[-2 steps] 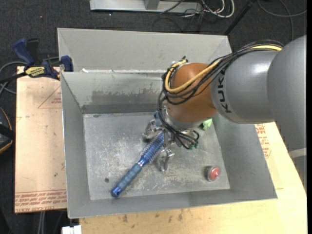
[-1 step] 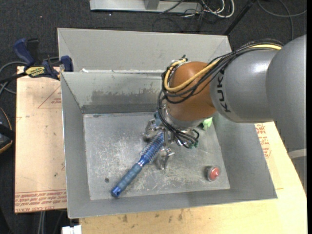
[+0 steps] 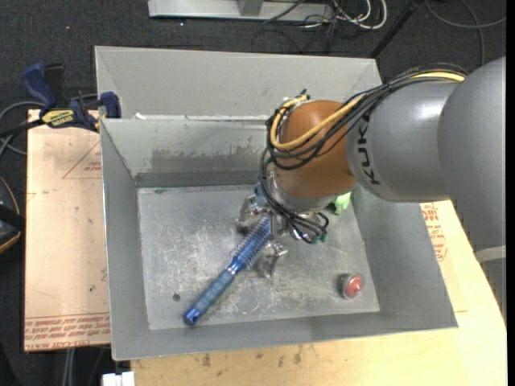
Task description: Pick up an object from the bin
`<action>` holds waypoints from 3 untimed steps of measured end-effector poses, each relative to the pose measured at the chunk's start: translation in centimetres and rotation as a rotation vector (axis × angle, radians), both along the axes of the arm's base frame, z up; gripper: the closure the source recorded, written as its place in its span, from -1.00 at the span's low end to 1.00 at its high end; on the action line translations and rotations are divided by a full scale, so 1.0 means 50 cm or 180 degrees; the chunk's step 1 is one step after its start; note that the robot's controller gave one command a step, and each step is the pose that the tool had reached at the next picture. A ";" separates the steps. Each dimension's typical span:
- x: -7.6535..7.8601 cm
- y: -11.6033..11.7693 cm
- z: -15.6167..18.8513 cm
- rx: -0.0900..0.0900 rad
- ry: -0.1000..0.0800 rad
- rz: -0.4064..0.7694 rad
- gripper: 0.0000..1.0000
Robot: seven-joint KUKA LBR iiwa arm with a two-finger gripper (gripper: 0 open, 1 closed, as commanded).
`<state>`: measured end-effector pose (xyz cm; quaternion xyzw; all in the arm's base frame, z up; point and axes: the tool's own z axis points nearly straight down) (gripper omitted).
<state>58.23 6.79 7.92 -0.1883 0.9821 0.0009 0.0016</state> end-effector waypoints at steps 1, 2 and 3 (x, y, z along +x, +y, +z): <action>0.002 0.001 0.002 0.0000 0.0000 -0.0008 -1.00; -0.003 0.003 -0.004 0.0003 -0.0039 0.0153 -1.00; -0.002 0.003 -0.001 0.0005 -0.0043 0.0157 1.00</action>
Offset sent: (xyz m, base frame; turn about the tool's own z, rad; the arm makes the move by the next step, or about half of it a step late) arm 0.0000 0.0000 0.0000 0.0000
